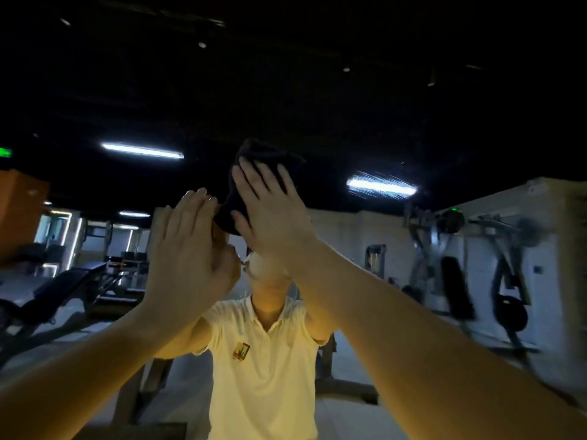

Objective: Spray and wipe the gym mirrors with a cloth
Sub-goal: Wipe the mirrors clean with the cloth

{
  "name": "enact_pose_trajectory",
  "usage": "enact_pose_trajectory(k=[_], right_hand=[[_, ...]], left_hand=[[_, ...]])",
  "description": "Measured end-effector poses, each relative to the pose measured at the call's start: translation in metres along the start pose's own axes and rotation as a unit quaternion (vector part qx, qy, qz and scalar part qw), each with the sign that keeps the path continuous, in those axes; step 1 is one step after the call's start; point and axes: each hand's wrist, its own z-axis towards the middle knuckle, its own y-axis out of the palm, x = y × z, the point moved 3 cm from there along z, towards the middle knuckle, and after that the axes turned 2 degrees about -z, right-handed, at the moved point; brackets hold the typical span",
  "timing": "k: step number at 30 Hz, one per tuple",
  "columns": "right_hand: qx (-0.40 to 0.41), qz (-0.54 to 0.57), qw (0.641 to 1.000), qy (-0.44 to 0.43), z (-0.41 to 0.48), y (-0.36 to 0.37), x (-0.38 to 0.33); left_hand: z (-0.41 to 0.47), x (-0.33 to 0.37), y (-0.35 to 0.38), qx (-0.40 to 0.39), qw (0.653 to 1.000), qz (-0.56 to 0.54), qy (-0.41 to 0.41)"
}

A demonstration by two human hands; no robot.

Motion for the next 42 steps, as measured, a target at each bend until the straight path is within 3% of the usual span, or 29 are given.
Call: enact_pose_trajectory(k=[2, 8, 12, 16, 18, 24, 27, 29, 32, 35, 38, 42], right_hand=[[-0.009, -0.006, 1.000, 0.000, -0.008, 0.000, 0.023], [-0.030, -0.027, 0.979, 0.199, -0.064, 0.001, 0.138], [-0.029, -0.010, 0.927, 0.373, -0.114, -0.005, 0.200], [-0.032, 0.034, 0.872, 0.488, -0.094, -0.005, 0.190], [-0.028, 0.036, 0.886, 0.461, -0.062, -0.007, 0.167], [0.007, 0.019, 0.967, 0.254, 0.027, -0.011, 0.054], [-0.003, 0.014, 0.997, 0.076, 0.052, -0.008, -0.013], [-0.018, 0.005, 0.998, -0.054, 0.057, -0.005, -0.045], [-0.027, -0.003, 0.996, -0.090, 0.053, -0.004, -0.035], [-0.023, -0.012, 1.000, 0.018, 0.032, -0.005, 0.017], [-0.020, -0.011, 0.987, 0.161, -0.007, -0.005, 0.084], [0.010, -0.009, 0.926, 0.377, -0.053, -0.004, 0.145]], left_hand=[[0.010, 0.009, 0.002, 0.000, 1.000, -0.011, -0.002], [0.023, 0.026, 0.033, -0.054, 0.996, 0.067, 0.032], [0.020, 0.024, 0.041, -0.065, 0.991, 0.103, 0.047], [0.019, 0.024, 0.041, -0.075, 0.991, 0.097, 0.058], [0.021, 0.020, 0.039, -0.077, 0.991, 0.087, 0.065], [0.019, -0.011, 0.004, -0.037, 0.998, 0.008, 0.042], [0.013, -0.037, -0.011, -0.015, 1.000, 0.003, -0.010], [0.012, -0.050, -0.019, 0.017, 0.998, -0.047, -0.045], [0.010, -0.053, -0.029, 0.070, 0.995, -0.064, -0.029], [0.001, -0.056, -0.021, 0.056, 0.998, -0.011, 0.014], [-0.002, -0.062, -0.013, -0.014, 0.999, 0.006, -0.041], [0.004, -0.053, -0.018, -0.035, 0.998, -0.014, -0.045]])
